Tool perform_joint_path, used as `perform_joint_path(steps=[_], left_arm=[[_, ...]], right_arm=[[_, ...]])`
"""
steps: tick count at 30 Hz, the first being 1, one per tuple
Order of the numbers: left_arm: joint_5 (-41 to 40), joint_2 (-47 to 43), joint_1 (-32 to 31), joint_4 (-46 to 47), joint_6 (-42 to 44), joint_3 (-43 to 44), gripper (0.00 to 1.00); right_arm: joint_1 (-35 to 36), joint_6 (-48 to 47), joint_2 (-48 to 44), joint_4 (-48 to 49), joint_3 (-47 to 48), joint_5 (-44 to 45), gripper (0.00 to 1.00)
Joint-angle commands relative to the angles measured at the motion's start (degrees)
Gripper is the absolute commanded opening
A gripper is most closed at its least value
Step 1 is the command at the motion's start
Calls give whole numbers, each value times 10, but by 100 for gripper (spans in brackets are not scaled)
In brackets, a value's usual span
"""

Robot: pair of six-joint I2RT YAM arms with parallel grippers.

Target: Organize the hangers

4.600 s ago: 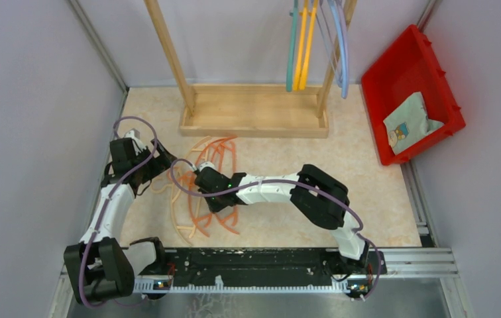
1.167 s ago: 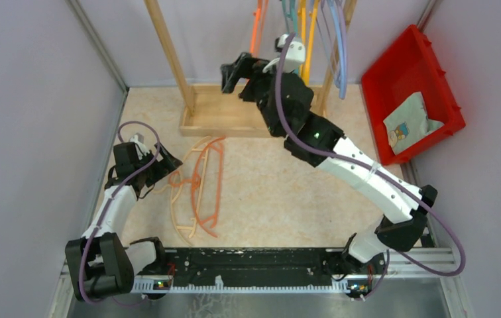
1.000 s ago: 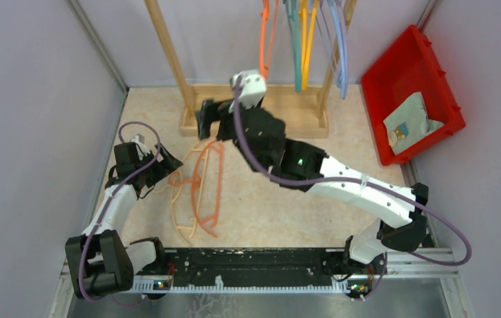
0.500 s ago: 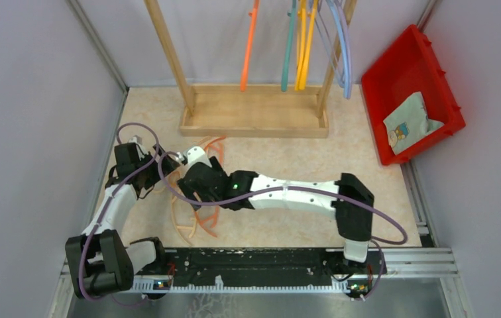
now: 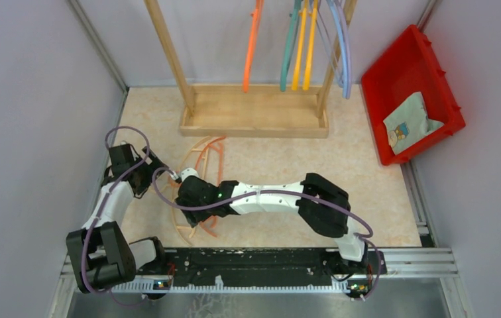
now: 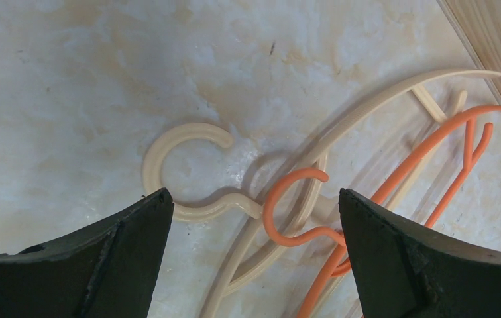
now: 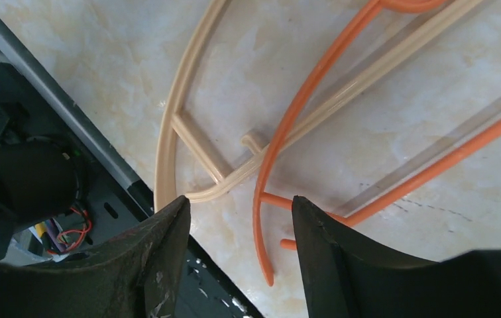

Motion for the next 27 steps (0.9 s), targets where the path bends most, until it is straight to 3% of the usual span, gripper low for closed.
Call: perform_joint_path(steps=[1,11,16,20,27], left_arm=[[-8,0,12,13,-10,-12,99],[9,-26,13,25,-10,-19,99],[14,-39,14,23,-9,-25,99],[17,-38,14,27,-12,-26,99],[24,-36,14,33,-14,-27,99]], right_arm=[[-1,27,35,40,-4,-44,57],[-2,42,74,50,-1,-28,52],[-6,43,86,50,-3,-31,32],[-12,44,83,43,-8,-24,0],[-28,39,15,3,-11,6,0]])
